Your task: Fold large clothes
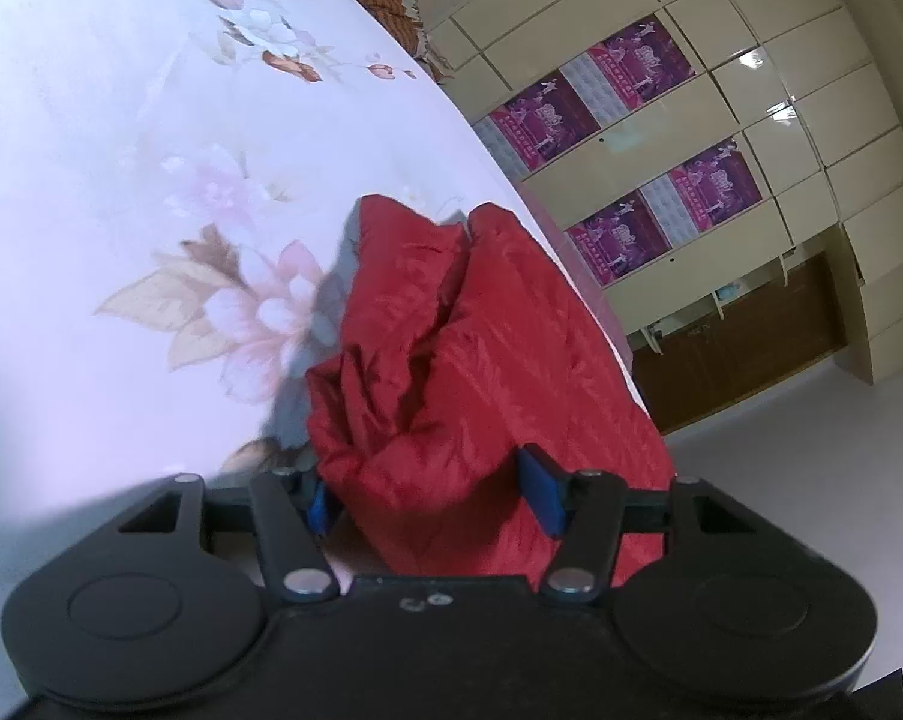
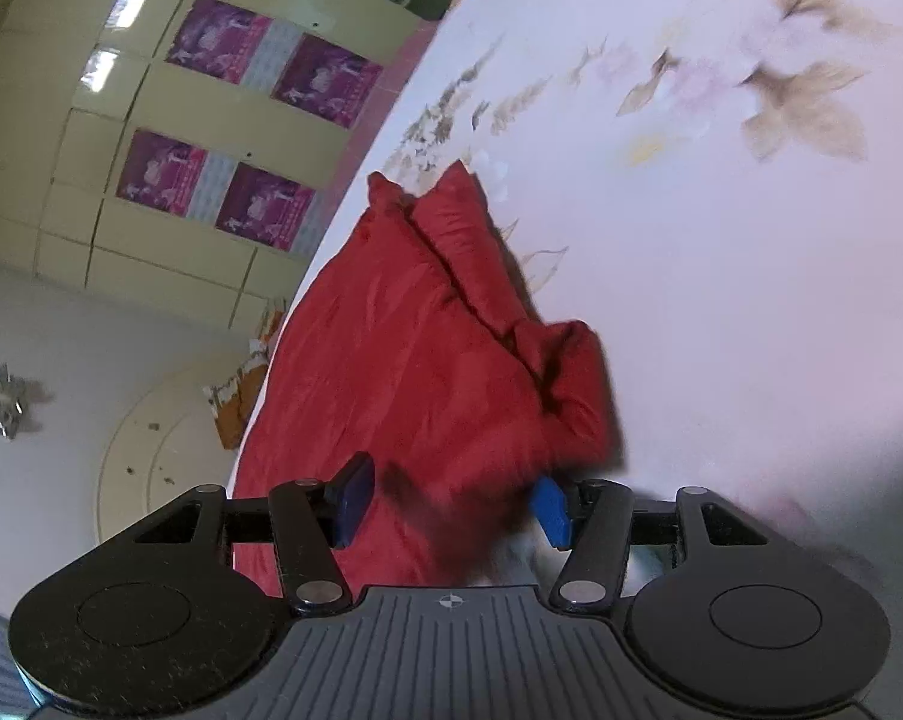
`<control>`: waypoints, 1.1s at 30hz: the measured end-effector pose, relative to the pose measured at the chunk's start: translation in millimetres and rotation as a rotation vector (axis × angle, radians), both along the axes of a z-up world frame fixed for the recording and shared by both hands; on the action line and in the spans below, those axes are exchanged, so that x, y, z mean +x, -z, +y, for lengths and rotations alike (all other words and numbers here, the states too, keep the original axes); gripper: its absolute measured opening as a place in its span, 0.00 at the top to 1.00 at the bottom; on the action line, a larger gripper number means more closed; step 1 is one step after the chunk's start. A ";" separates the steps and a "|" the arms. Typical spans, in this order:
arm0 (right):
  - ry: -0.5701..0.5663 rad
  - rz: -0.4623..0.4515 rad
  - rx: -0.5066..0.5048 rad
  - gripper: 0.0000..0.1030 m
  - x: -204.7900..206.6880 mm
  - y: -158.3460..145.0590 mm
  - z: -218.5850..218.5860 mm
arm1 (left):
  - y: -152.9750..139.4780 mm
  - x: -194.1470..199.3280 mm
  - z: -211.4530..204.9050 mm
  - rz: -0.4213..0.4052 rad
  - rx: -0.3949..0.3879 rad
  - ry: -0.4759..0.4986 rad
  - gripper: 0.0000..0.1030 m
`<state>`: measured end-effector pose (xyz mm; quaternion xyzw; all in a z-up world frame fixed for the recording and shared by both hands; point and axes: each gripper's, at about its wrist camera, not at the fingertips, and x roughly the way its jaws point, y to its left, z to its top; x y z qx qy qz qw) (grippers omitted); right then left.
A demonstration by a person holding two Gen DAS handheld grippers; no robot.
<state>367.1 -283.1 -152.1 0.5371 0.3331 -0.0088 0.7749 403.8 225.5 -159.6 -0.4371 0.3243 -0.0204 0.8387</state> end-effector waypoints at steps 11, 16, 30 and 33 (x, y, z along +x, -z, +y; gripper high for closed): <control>-0.131 -0.114 -0.231 0.87 30.2 -24.4 14.1 | -9.5 22.6 -19.4 -0.020 0.103 0.023 0.84; -0.149 -0.150 -0.274 0.88 1.7 -46.6 3.9 | -23.3 -2.6 -35.3 -0.034 0.095 0.049 0.85; -0.198 -0.089 -0.280 0.88 -154.6 -47.7 -61.7 | -25.7 -141.0 -84.0 0.009 0.089 0.075 0.85; -0.209 -0.089 -0.267 0.88 -173.8 -47.1 -68.4 | -26.5 -164.0 -88.7 0.012 0.098 0.061 0.85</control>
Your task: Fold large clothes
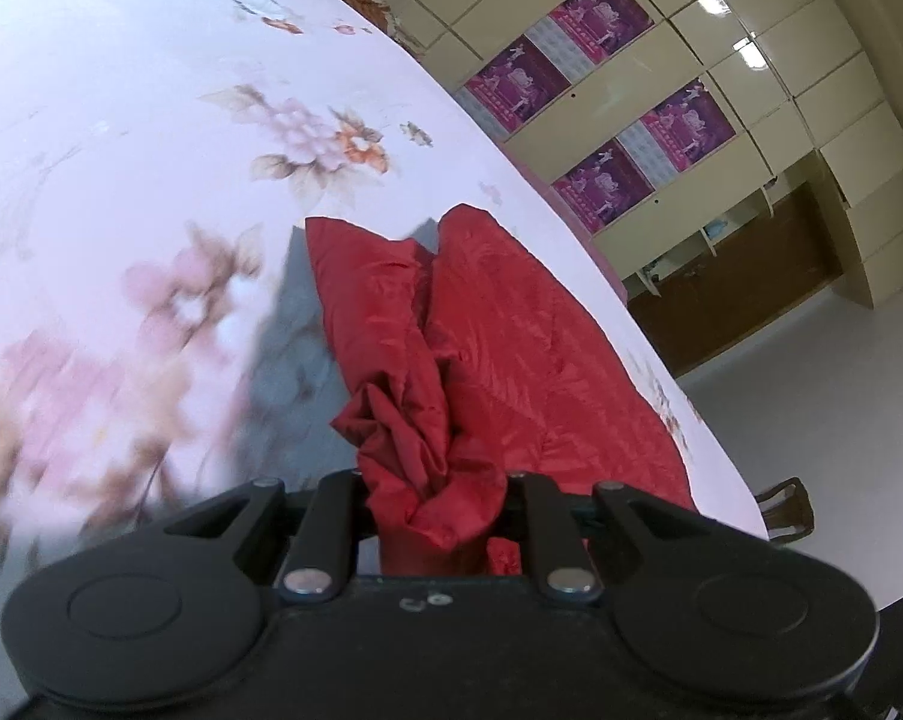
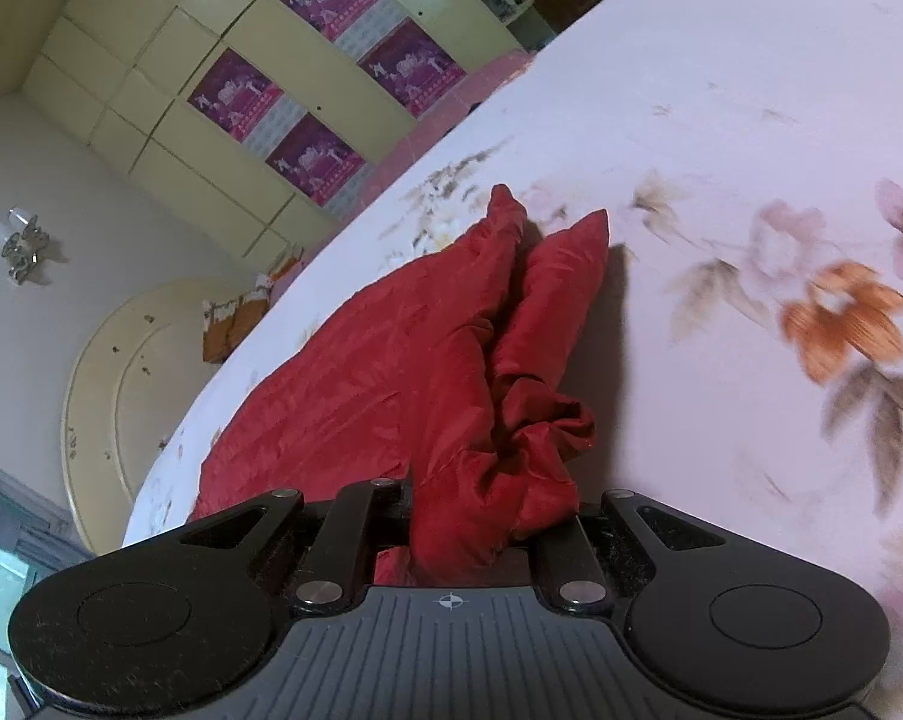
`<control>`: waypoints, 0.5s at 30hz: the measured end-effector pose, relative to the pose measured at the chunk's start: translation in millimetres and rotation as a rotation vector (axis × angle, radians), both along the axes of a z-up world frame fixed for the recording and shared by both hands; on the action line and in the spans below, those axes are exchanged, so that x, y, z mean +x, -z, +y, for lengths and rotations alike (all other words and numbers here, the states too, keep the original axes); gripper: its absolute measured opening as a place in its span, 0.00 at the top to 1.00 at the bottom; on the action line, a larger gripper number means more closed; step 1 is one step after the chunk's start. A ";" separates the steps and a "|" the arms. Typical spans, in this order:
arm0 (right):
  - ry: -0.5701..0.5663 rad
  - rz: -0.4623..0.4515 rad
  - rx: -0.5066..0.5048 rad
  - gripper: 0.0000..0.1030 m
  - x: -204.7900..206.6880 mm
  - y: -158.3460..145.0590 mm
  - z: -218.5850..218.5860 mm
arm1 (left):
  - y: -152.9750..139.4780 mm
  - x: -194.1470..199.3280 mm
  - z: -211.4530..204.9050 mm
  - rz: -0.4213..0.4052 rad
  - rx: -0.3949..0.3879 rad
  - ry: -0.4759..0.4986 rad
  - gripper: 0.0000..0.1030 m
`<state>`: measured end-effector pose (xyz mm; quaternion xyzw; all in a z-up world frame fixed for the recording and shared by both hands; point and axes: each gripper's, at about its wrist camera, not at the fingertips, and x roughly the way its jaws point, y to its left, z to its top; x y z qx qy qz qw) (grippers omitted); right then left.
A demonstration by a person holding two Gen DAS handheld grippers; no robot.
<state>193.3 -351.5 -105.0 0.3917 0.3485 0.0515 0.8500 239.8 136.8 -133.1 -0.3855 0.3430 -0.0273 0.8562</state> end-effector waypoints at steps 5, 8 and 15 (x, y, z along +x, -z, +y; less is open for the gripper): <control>-0.028 0.005 0.018 0.88 -11.9 -0.3 -12.2 | -2.0 -24.5 -6.2 0.007 0.016 -0.024 0.85; -0.038 0.011 0.026 0.88 -15.8 -2.4 -16.6 | -6.1 -34.9 -10.3 0.012 0.034 -0.033 0.85; -0.049 0.058 0.020 0.87 -14.1 3.8 -15.7 | -1.3 -39.4 -12.2 0.034 0.064 -0.028 0.84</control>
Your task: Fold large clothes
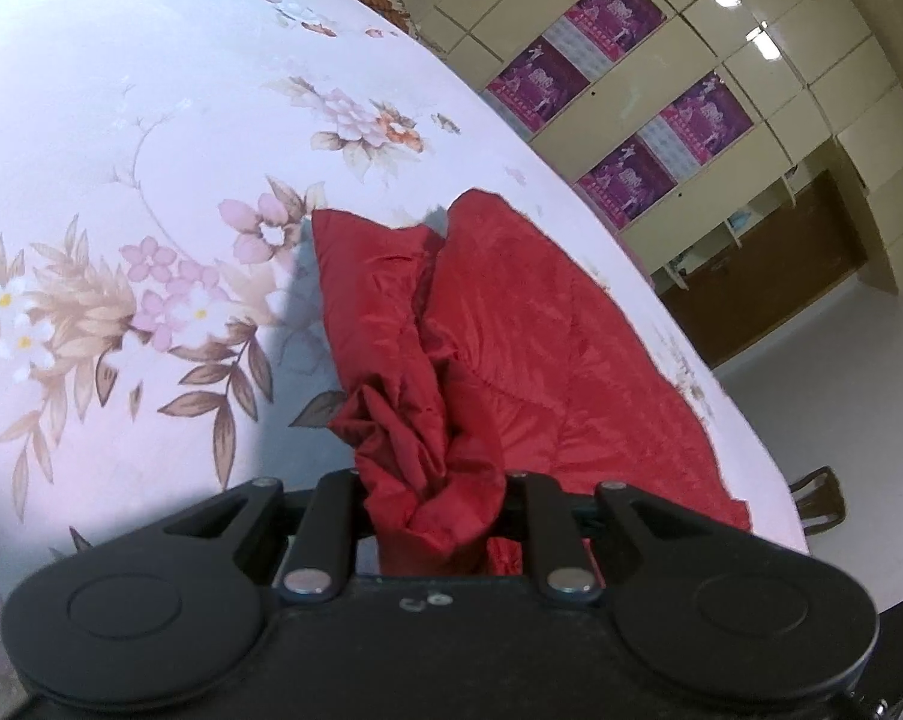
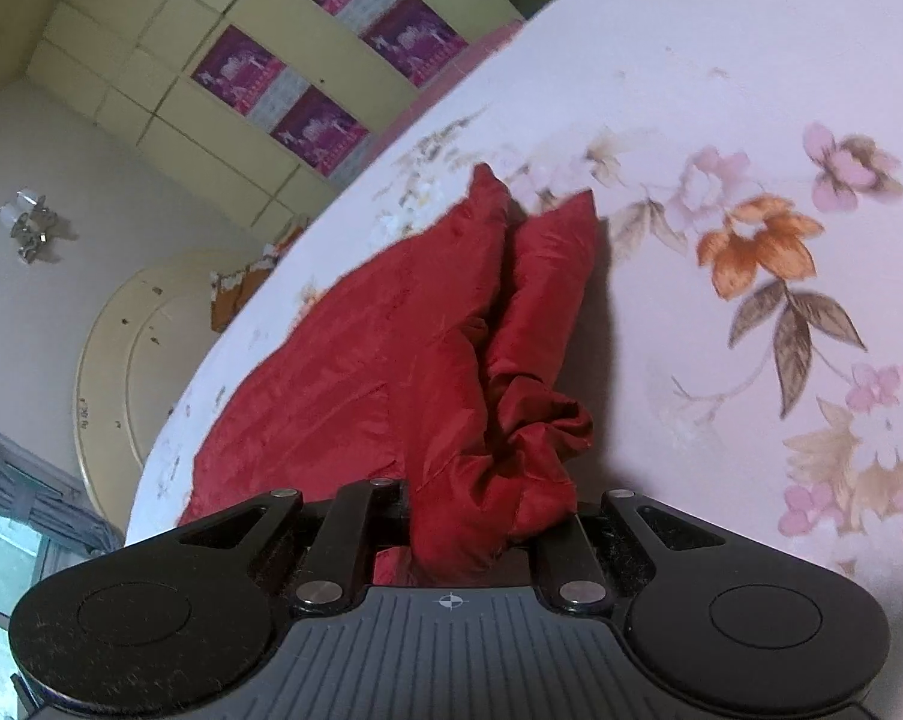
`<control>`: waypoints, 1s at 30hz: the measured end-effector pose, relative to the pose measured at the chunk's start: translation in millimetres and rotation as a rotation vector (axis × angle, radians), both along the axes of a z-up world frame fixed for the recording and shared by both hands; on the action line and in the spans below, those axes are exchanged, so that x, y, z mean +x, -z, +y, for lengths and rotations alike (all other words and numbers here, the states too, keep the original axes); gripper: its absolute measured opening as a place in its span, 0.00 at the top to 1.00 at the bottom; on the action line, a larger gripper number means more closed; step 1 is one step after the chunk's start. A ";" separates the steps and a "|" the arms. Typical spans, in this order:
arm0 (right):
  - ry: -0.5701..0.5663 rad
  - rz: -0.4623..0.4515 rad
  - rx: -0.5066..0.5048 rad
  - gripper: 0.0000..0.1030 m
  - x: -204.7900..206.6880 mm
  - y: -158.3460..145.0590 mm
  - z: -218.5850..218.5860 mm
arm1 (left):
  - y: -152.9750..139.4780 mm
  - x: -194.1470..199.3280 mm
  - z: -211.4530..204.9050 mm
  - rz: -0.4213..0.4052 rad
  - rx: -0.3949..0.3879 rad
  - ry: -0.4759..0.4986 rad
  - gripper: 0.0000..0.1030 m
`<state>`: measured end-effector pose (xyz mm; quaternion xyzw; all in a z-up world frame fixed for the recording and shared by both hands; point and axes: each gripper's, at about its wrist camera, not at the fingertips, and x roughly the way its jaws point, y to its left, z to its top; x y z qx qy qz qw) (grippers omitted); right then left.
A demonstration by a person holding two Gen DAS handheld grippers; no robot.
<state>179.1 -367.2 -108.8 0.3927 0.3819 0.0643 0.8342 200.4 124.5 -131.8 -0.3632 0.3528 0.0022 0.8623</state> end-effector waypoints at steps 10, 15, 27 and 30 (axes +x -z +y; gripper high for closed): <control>0.026 0.048 -0.007 0.85 9.5 22.9 5.6 | 13.2 -1.8 -1.3 -0.006 0.028 0.022 0.74; 0.050 0.054 0.001 0.72 8.3 18.8 1.6 | 14.7 -2.1 4.5 -0.003 -0.006 0.029 0.72; 0.243 -0.024 -0.202 0.82 -44.3 -30.4 -19.4 | 18.9 0.8 12.1 -0.004 -0.048 0.055 0.70; 0.162 -0.050 -0.258 0.94 -34.9 -44.7 8.6 | 19.1 1.8 13.1 -0.005 -0.048 0.063 0.70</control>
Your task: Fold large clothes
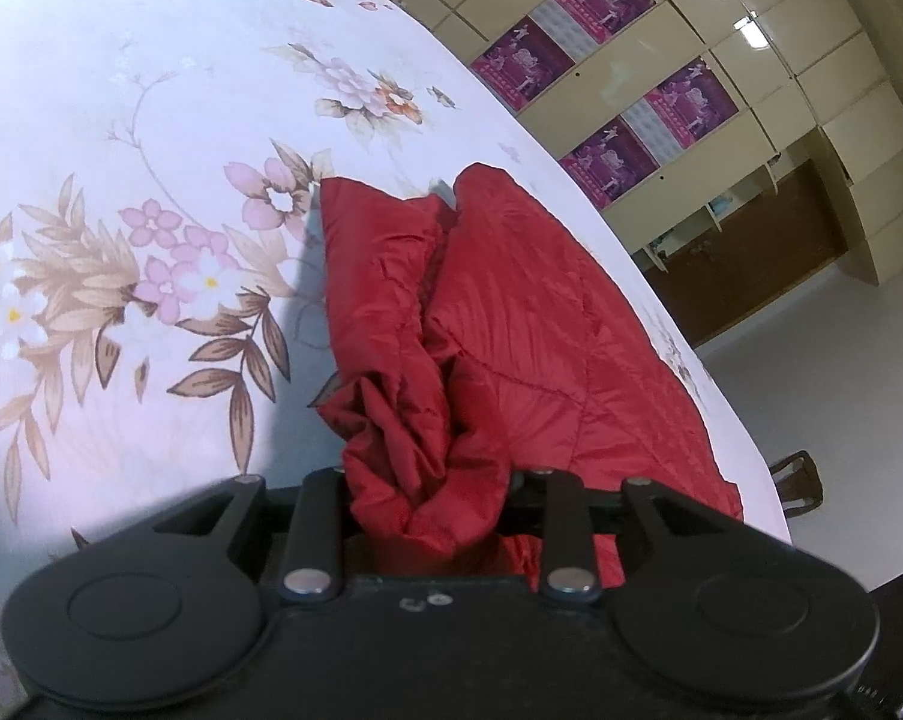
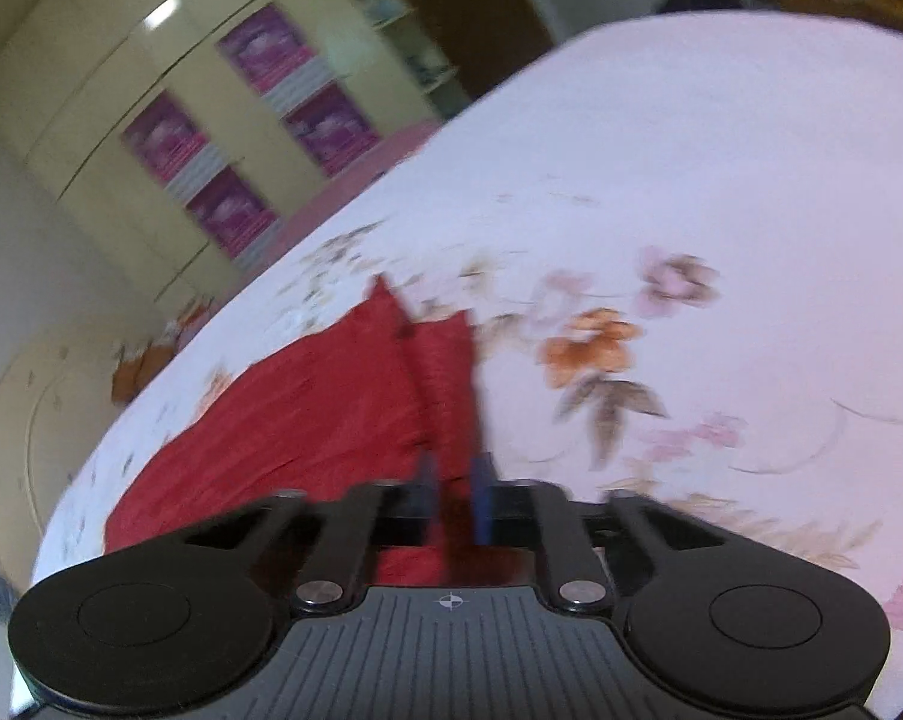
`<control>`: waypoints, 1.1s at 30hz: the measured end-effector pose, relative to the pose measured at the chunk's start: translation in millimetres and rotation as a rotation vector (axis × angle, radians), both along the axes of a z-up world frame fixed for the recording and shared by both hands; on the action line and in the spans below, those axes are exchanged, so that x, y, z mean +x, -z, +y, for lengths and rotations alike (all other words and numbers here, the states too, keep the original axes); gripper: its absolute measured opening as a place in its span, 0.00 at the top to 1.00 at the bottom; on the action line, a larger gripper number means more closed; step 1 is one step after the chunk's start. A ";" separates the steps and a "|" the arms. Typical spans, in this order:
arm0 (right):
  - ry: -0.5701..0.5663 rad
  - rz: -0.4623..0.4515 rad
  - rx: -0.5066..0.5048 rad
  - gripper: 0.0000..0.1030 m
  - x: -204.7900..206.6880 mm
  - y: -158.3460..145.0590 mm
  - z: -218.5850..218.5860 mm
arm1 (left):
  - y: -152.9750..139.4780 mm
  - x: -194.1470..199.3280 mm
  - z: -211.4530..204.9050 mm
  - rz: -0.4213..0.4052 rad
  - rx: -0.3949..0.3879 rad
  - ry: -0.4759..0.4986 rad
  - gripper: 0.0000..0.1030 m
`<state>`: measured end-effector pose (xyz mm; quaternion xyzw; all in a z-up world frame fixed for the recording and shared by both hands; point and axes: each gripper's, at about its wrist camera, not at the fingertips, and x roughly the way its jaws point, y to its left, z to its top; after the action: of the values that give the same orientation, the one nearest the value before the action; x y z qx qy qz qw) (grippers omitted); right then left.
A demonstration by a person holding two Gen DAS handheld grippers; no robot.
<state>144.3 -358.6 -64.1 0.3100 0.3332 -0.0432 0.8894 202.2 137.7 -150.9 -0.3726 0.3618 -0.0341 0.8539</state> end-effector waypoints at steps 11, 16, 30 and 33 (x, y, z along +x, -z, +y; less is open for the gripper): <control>-0.426 0.006 -0.142 0.94 54.7 1.4 167.4 | -7.0 0.4 -2.4 -0.022 0.024 0.021 0.83; -0.453 0.123 -0.165 0.94 78.0 41.4 190.3 | -8.2 -1.0 -2.6 -0.038 0.041 0.047 0.83; -0.445 0.149 -0.124 0.98 59.8 14.8 182.6 | -13.1 2.3 -1.9 -0.036 0.064 0.078 0.83; -0.469 0.219 -0.152 0.99 58.0 42.9 191.3 | -26.0 -2.4 -7.7 -0.067 0.095 0.083 0.84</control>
<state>202.3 -167.3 -107.1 0.1500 0.4859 0.1058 0.8545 199.8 130.0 -125.0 -0.3150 0.3493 -0.0647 0.8801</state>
